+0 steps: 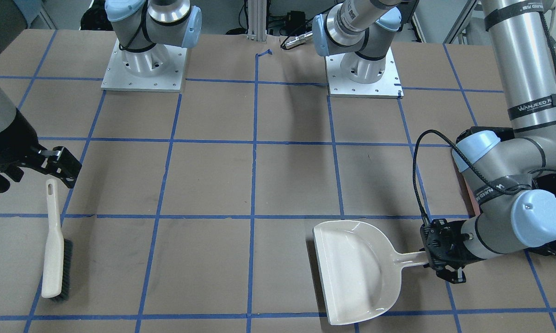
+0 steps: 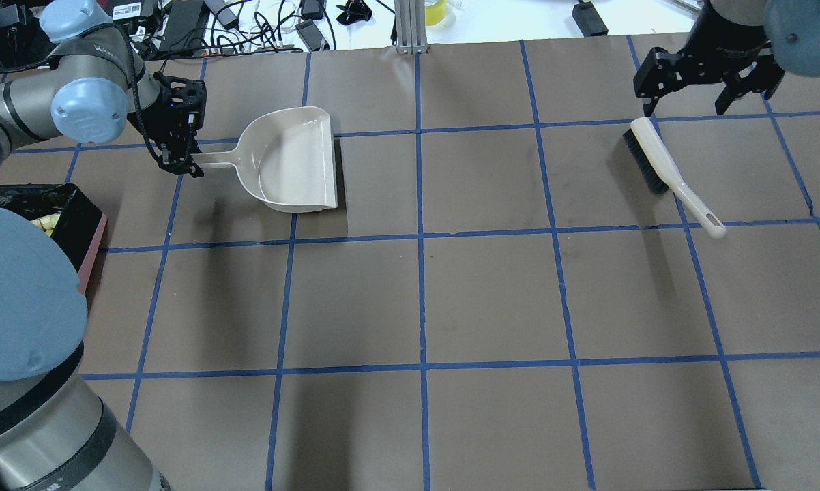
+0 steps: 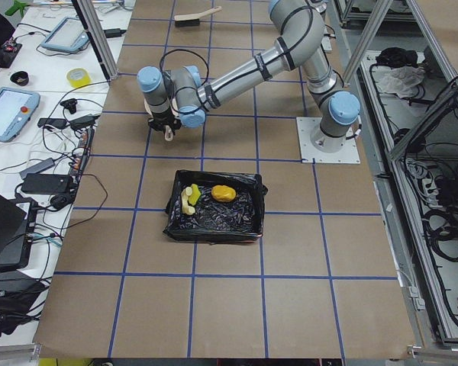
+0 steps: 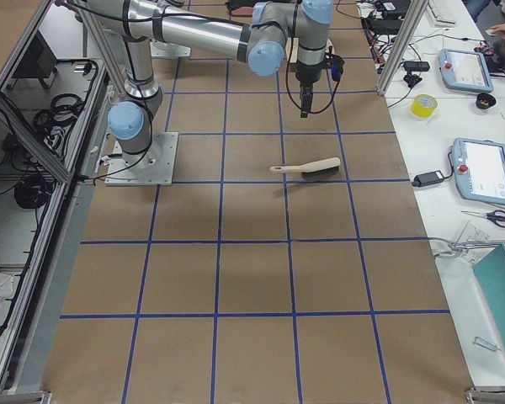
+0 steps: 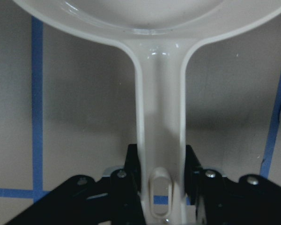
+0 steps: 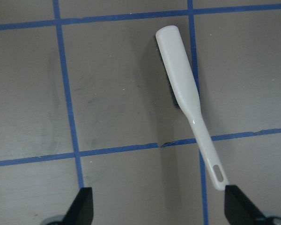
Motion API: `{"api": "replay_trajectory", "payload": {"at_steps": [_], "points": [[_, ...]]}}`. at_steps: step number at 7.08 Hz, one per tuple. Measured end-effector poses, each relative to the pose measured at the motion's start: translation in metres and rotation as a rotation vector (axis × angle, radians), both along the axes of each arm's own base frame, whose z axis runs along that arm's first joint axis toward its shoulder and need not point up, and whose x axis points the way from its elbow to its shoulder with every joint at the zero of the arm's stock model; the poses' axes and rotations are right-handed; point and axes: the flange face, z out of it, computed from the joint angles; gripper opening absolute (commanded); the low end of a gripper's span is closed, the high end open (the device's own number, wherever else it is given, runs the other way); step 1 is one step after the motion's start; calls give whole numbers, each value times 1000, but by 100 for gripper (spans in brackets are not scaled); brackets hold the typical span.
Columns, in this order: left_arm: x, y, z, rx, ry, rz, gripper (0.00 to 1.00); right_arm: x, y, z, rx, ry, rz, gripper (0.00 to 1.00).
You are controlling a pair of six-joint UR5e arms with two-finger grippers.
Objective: Sweep and dump trash into bin
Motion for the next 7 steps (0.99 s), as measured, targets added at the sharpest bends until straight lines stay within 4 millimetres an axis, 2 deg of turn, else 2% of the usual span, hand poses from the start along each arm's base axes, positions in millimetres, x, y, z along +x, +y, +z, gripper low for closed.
{"api": "replay_trajectory", "payload": {"at_steps": [1, 2, 3, 4, 5, 6, 7], "points": [[-5, 1, -3, 15, -14, 0, 77, 36, 7, 9, -18, -9, -11, 100], [-7, 1, -5, 21, -19, -2, 100, 65, 16, 20, -39, -42, -7, 100], [-8, 2, -4, 20, -19, 4, 100, 83, 25, 31, -56, -97, 1, 100], [-16, 2, 7, 1, 1, 39, 100, 91, 32, 37, -62, -141, 5, 100], [-34, 4, 28, -30, 28, 103, 100, 94, 36, 38, -58, -158, 6, 100], [-60, 13, 58, -48, 37, 170, 100, 93, 38, 37, -54, -160, 4, 100], [-83, 32, 95, -41, 38, 235, 100, 92, 38, 37, -53, -159, 3, 100]]}}
